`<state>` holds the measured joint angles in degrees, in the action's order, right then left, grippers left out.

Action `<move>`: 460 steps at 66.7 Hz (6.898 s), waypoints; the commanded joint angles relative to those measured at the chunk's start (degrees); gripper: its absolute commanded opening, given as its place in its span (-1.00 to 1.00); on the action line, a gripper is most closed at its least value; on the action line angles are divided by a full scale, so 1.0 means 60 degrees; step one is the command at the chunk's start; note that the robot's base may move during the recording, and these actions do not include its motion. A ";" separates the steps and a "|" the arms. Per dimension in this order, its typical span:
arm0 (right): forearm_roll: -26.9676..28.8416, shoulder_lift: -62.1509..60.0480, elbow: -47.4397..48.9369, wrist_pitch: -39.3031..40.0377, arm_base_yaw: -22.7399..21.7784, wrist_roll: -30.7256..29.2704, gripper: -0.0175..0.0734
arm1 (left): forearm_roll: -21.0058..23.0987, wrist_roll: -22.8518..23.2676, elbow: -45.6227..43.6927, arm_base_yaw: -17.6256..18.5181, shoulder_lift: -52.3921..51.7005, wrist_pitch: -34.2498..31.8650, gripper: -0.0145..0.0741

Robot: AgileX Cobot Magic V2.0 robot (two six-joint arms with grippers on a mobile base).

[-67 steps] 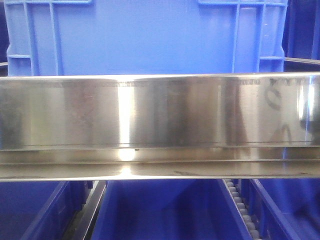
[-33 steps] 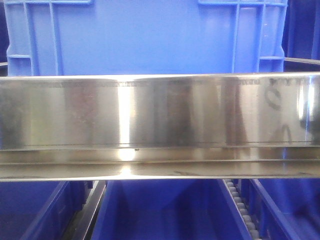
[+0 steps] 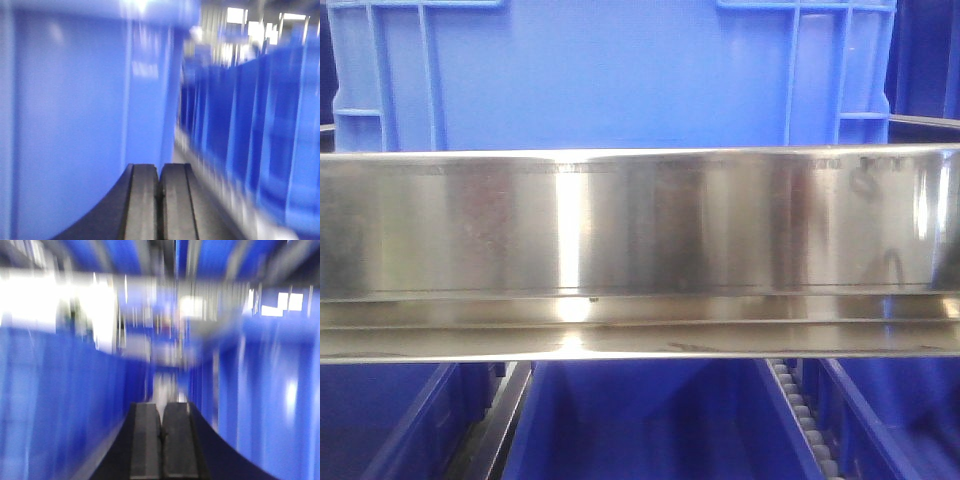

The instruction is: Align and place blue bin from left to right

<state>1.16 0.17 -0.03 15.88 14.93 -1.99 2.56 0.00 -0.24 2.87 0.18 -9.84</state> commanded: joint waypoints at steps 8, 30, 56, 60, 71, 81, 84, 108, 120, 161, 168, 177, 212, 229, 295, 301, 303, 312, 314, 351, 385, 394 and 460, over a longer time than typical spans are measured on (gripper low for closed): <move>-0.0020 -0.0028 0.0777 0.1538 0.0009 -0.0028 -0.98 | 0.0029 0.0079 -0.1409 0.0032 -0.0030 -0.0691 -0.92; -0.0020 0.1266 0.4719 -0.4050 0.0009 -0.0028 -0.98 | -0.0247 0.0079 -0.5146 0.0032 0.1580 0.5423 -0.92; -0.0020 0.4053 0.6935 -0.6553 0.0009 -0.0028 -0.98 | -0.0181 0.0079 -0.7024 0.0032 0.4278 0.5625 -0.92; -0.0020 0.4123 0.6935 -0.6424 0.0009 -0.0028 -0.98 | -0.0181 0.0079 -0.7024 0.0032 0.4353 0.5281 -0.92; 0.0343 0.4253 0.6956 -0.5766 0.0009 -0.0028 -0.98 | -0.0199 0.0079 -0.7024 0.0032 0.4687 0.4428 -0.92; 0.0431 0.5251 0.7689 -0.6759 0.0009 -0.0028 -0.97 | -0.0072 0.0079 -0.7534 0.0032 0.5746 0.4856 -0.92; 0.0435 0.5685 0.8065 -0.7153 0.0009 -0.0028 -0.97 | -0.0002 0.0079 -0.7990 0.0032 0.6226 0.5249 -0.92; 0.0435 0.9320 1.0472 -0.7441 0.0221 -0.0028 -0.92 | 0.0238 0.0079 -1.1511 0.1108 0.9979 0.7208 -0.92; -0.0005 1.0799 1.1751 -0.7458 0.0860 0.0922 -0.92 | -0.1316 0.1717 -1.3066 0.1995 1.1687 0.7396 -0.92; -0.2426 1.5504 1.7605 -1.2577 0.3056 0.4269 -0.92 | -0.3299 0.3865 -1.9756 0.2875 1.6339 1.2968 -0.92; -0.2074 1.5928 1.8184 -1.2897 0.3056 0.4139 -0.92 | -0.3534 0.3865 -1.9963 0.3147 1.6584 1.3267 -0.92; -0.1912 1.6239 1.8629 -1.3219 0.3056 0.3946 -0.92 | -0.3706 0.3865 -1.9963 0.3490 1.6630 1.3301 -0.92; -0.2021 1.6370 1.8667 -1.3673 0.3056 0.3737 -0.92 | -0.3706 0.3865 -1.9963 0.3560 1.6630 1.3301 -0.92; -0.2064 1.6370 1.8667 -1.3628 0.3056 0.3737 -0.68 | -0.3706 0.3865 -1.9963 0.3560 1.6630 1.3301 -0.92; -0.1891 1.7301 1.8667 -1.3296 0.2910 0.3804 -0.05 | -0.3684 0.3865 -1.9963 0.3560 1.6630 1.3301 -0.92; -0.2002 1.7364 1.8667 -1.3275 0.2910 0.3804 -0.05 | -0.3684 0.3865 -1.9963 0.3560 1.6630 1.3301 -0.92; -0.2021 1.7380 1.8667 -1.3294 0.2910 0.3804 -0.05 | -0.3684 0.3865 -1.9963 0.3560 1.6630 1.3301 -0.92; -0.2021 1.7445 1.8667 -1.3275 0.2910 0.3804 -0.05 | -0.3684 0.3865 -1.9963 0.3560 1.6630 1.3301 -0.92; -0.2021 1.7445 1.8667 -1.3275 0.2910 0.3804 -0.05 | -0.3684 0.3865 -1.9963 0.3560 1.6630 1.3301 -0.92; -0.2133 1.7445 1.8667 -1.3381 0.2910 0.3804 -0.97 | -0.3908 0.3865 -1.9963 0.3560 1.6722 1.3301 -0.90; -0.2133 1.7445 1.8667 -1.3381 0.2910 0.3804 -0.97 | -0.4255 0.4427 -1.9963 0.3560 1.7587 1.3301 0.25; -0.2133 1.7445 1.8667 -1.3398 0.2910 0.3804 -0.97 | -0.3653 0.4427 -1.9944 0.3345 1.7726 1.3301 0.16; -0.2133 1.7445 1.8667 -1.3359 0.2910 0.3804 -0.97 | -0.3283 0.4269 -1.9656 0.2970 1.7838 1.3301 -0.25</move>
<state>-10.57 104.92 111.50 -64.67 32.79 20.96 -17.59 25.62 -118.16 20.72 107.47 70.37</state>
